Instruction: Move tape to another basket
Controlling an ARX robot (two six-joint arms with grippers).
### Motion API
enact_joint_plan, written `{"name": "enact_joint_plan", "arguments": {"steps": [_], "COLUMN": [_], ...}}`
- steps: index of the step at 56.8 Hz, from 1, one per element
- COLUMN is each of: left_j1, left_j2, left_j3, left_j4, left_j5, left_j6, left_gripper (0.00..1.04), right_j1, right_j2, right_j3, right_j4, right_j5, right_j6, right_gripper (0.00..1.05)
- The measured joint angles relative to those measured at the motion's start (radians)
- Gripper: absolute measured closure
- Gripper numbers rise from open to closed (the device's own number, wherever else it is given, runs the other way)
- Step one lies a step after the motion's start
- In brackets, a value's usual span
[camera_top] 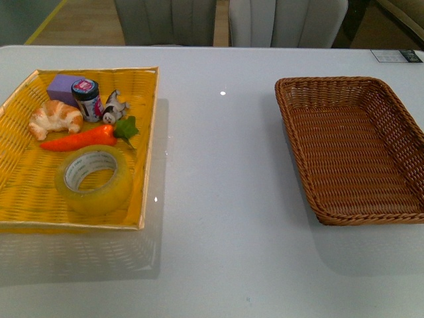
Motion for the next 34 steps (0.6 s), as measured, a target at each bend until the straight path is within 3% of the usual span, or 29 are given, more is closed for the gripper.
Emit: {"name": "enact_joint_plan", "arguments": {"steps": [31, 34], "left_j1": [0.001, 0.013], "left_j2": [0.002, 0.092], "left_j3": [0.001, 0.072], "left_j4": [-0.002, -0.181], "left_j5": [0.003, 0.061], "left_j6": [0.000, -0.067], "left_gripper": [0.09, 0.09], "right_j1": [0.000, 0.000], "right_j2": [0.000, 0.000], "right_j3": [0.000, 0.000], "right_j4": [0.000, 0.000], "right_j5": [0.000, 0.001], "right_j6": [0.000, 0.000], "right_gripper": [0.09, 0.09]}}
